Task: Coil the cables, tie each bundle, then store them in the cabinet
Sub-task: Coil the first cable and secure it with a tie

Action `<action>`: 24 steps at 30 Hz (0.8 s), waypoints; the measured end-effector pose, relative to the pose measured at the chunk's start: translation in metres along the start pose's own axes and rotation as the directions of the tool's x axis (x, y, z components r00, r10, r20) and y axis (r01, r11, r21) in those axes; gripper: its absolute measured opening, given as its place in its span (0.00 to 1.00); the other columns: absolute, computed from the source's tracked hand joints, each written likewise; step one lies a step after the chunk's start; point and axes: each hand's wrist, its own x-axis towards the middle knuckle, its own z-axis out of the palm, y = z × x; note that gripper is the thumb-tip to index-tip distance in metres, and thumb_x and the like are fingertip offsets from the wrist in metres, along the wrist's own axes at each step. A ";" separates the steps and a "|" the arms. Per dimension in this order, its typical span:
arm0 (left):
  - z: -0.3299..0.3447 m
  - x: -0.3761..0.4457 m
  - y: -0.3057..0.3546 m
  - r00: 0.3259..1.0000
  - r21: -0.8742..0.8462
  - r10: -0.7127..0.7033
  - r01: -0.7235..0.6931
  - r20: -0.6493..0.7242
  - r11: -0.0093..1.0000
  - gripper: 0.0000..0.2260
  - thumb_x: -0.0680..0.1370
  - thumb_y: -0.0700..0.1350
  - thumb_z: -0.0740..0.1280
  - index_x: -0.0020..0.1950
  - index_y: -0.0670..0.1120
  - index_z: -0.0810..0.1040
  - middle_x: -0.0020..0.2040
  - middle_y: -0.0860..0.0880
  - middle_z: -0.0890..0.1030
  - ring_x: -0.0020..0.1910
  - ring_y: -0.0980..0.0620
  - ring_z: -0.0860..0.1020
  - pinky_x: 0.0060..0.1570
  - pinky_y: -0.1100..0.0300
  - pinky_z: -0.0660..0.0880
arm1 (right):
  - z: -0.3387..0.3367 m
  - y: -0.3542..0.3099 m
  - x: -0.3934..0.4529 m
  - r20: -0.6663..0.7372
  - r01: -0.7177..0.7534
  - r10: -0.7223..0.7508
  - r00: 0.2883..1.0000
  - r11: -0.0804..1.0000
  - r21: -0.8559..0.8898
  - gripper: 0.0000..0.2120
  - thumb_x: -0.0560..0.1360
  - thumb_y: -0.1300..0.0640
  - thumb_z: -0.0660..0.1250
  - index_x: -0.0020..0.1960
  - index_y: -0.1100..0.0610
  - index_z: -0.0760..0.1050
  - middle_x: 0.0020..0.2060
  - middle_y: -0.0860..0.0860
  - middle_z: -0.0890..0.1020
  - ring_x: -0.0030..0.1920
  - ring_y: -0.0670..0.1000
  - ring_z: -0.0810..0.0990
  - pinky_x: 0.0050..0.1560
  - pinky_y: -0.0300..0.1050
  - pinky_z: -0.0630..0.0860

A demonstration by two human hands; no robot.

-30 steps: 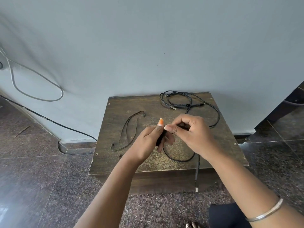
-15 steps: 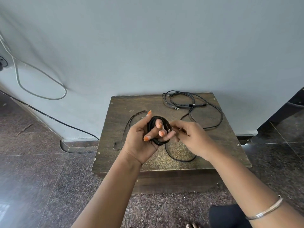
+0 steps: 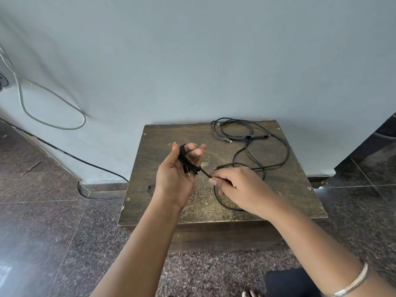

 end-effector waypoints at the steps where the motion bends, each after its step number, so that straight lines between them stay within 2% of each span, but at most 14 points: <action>1: 0.000 0.001 -0.001 1.000 0.118 0.025 -0.027 0.016 0.993 0.20 0.83 0.49 0.52 0.47 0.38 0.77 0.38 0.42 0.83 0.57 0.44 0.80 0.63 0.53 0.69 | 0.000 -0.002 -0.001 0.001 0.010 -0.010 1.000 1.000 -0.006 0.11 0.79 0.49 0.62 0.50 0.52 0.81 0.34 0.45 0.82 0.31 0.43 0.78 0.32 0.45 0.74; 3: -0.001 0.000 -0.005 0.995 0.353 0.075 -0.096 0.072 0.931 0.20 0.83 0.50 0.50 0.50 0.38 0.77 0.43 0.42 0.84 0.56 0.45 0.79 0.62 0.54 0.69 | 0.000 -0.006 -0.002 -0.032 0.035 -0.035 0.999 0.999 -0.015 0.09 0.78 0.50 0.65 0.51 0.52 0.82 0.38 0.46 0.84 0.36 0.46 0.81 0.38 0.50 0.77; 5: -0.001 -0.001 -0.009 0.988 0.520 0.093 -0.143 0.121 0.842 0.21 0.83 0.50 0.50 0.53 0.38 0.77 0.48 0.41 0.84 0.57 0.44 0.79 0.63 0.51 0.69 | -0.002 -0.009 -0.002 -0.098 0.061 -0.061 0.993 0.998 -0.005 0.07 0.76 0.52 0.68 0.51 0.52 0.83 0.41 0.45 0.85 0.40 0.44 0.82 0.40 0.48 0.77; 7: -0.002 -0.003 -0.011 0.988 0.621 0.068 -0.142 0.141 0.771 0.21 0.83 0.51 0.50 0.55 0.38 0.77 0.50 0.41 0.83 0.56 0.44 0.79 0.59 0.51 0.71 | -0.006 -0.011 -0.004 -0.168 0.090 -0.085 0.982 0.996 0.024 0.06 0.75 0.54 0.70 0.49 0.51 0.84 0.41 0.44 0.85 0.39 0.42 0.82 0.40 0.44 0.77; 9: -0.001 -0.004 -0.011 0.984 0.678 0.005 -0.127 0.178 0.724 0.19 0.83 0.51 0.52 0.55 0.40 0.78 0.51 0.42 0.83 0.53 0.46 0.80 0.54 0.55 0.73 | -0.008 -0.013 -0.006 -0.220 0.126 -0.118 0.968 0.992 0.020 0.05 0.73 0.55 0.71 0.49 0.51 0.84 0.41 0.44 0.86 0.36 0.42 0.82 0.37 0.44 0.78; 12: -0.003 -0.006 -0.012 0.969 0.761 -0.086 -0.126 0.233 0.636 0.18 0.83 0.53 0.54 0.48 0.46 0.80 0.44 0.50 0.82 0.46 0.55 0.79 0.48 0.61 0.74 | -0.010 -0.015 -0.008 -0.293 0.170 -0.166 0.942 0.985 -0.013 0.05 0.72 0.55 0.73 0.47 0.52 0.84 0.37 0.46 0.86 0.32 0.44 0.81 0.32 0.45 0.77; 14: -0.005 -0.006 -0.014 0.976 0.816 -0.127 -0.075 0.179 0.573 0.20 0.80 0.59 0.56 0.40 0.48 0.78 0.36 0.56 0.77 0.37 0.59 0.74 0.43 0.60 0.71 | -0.012 -0.014 -0.007 -0.340 0.173 -0.153 0.928 0.984 0.032 0.04 0.72 0.54 0.73 0.46 0.53 0.82 0.33 0.45 0.83 0.29 0.44 0.79 0.30 0.46 0.76; 16: -0.006 -0.007 -0.015 0.971 0.822 -0.183 -0.025 0.156 0.570 0.21 0.78 0.62 0.54 0.35 0.51 0.77 0.32 0.55 0.76 0.33 0.59 0.72 0.41 0.63 0.67 | -0.014 -0.012 -0.006 -0.363 0.160 -0.089 0.928 0.972 0.171 0.04 0.73 0.55 0.73 0.46 0.54 0.80 0.30 0.45 0.82 0.28 0.45 0.80 0.30 0.45 0.77; 18: -0.004 -0.008 -0.015 0.942 0.814 -0.253 -0.033 0.219 0.581 0.26 0.79 0.60 0.50 0.34 0.49 0.78 0.29 0.49 0.77 0.30 0.56 0.72 0.37 0.66 0.68 | -0.014 -0.009 -0.005 -0.368 0.144 -0.024 0.930 0.942 0.302 0.05 0.73 0.58 0.72 0.48 0.54 0.78 0.28 0.46 0.81 0.28 0.46 0.81 0.31 0.44 0.78; 20: -0.001 -0.008 -0.015 0.910 0.780 -0.311 -0.021 0.273 0.625 0.28 0.79 0.60 0.48 0.36 0.43 0.78 0.28 0.39 0.75 0.29 0.49 0.70 0.39 0.56 0.66 | -0.013 -0.007 -0.004 -0.347 0.125 0.017 0.938 0.915 0.384 0.06 0.74 0.59 0.71 0.50 0.54 0.77 0.29 0.48 0.80 0.26 0.48 0.80 0.29 0.43 0.78; 21: 0.000 -0.007 -0.015 0.896 0.748 -0.335 0.005 0.291 0.663 0.29 0.78 0.60 0.48 0.36 0.41 0.77 0.27 0.37 0.72 0.29 0.47 0.69 0.40 0.50 0.65 | -0.013 -0.006 -0.003 -0.323 0.118 0.033 0.946 0.892 0.437 0.06 0.75 0.59 0.70 0.51 0.54 0.76 0.31 0.49 0.80 0.25 0.49 0.81 0.28 0.42 0.77; 22: 0.001 -0.007 -0.016 0.886 0.708 -0.354 0.041 0.301 0.705 0.29 0.78 0.59 0.48 0.36 0.40 0.76 0.24 0.40 0.70 0.28 0.46 0.69 0.42 0.49 0.67 | -0.013 -0.006 -0.002 -0.291 0.110 0.051 0.955 0.853 0.510 0.05 0.76 0.60 0.69 0.52 0.55 0.77 0.35 0.51 0.80 0.25 0.51 0.81 0.27 0.42 0.77; 24: 0.003 -0.007 -0.018 0.874 0.630 -0.379 0.114 0.303 0.768 0.27 0.78 0.56 0.47 0.34 0.39 0.76 0.20 0.46 0.65 0.29 0.45 0.70 0.49 0.53 0.73 | -0.014 -0.005 -0.001 -0.207 0.080 0.081 0.975 0.741 0.666 0.05 0.77 0.61 0.67 0.52 0.58 0.78 0.43 0.57 0.79 0.27 0.56 0.81 0.26 0.51 0.79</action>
